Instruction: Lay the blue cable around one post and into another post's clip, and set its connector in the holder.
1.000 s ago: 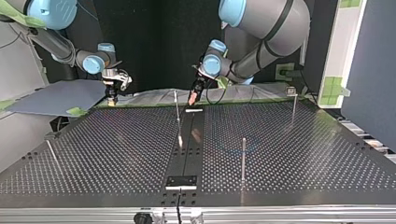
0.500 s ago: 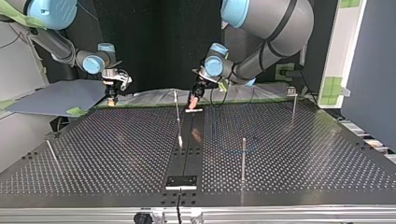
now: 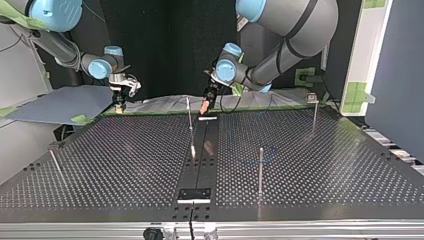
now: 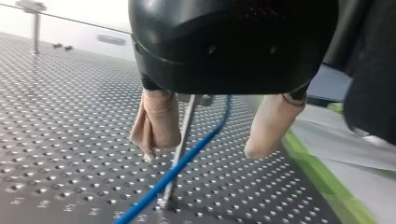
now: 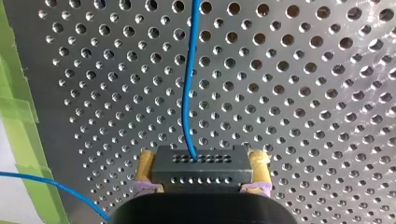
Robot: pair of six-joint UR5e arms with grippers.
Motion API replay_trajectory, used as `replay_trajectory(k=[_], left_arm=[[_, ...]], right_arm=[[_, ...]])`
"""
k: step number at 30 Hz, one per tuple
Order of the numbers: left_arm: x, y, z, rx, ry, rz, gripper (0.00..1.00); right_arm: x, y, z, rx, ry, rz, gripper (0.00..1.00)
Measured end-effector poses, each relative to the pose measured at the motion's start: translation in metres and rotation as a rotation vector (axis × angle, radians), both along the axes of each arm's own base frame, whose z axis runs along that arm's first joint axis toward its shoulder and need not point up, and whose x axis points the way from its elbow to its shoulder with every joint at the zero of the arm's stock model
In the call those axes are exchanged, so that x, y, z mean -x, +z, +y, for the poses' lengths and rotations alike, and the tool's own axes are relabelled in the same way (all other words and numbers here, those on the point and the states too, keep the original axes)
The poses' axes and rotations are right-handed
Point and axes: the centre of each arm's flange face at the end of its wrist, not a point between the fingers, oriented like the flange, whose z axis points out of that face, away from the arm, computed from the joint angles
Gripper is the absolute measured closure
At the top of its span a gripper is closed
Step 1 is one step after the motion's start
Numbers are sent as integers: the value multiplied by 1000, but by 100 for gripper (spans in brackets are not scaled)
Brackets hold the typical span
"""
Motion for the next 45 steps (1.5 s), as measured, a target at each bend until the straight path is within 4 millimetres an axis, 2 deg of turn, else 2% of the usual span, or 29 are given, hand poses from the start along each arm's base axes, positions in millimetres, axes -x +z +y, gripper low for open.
replay_trajectory(k=[6,14,24,32,45], left_arm=[[9,6,2,-27,-9,-10,0],[18,19,-6,-20,-32,-27,0],[23,22,-13,-19,-46,-29,0],[23,38,-17,-9,-51,-47,0],[30,40,-27,-4,-114,-48,0]], right_arm=[[1,0,0,-1,0,-2,81],[2,-1,-1,1,-1,-7,81],[2,-2,0,-4,-1,-8,81],[2,-2,0,-5,-1,-8,81],[2,-3,0,-5,1,-14,81]])
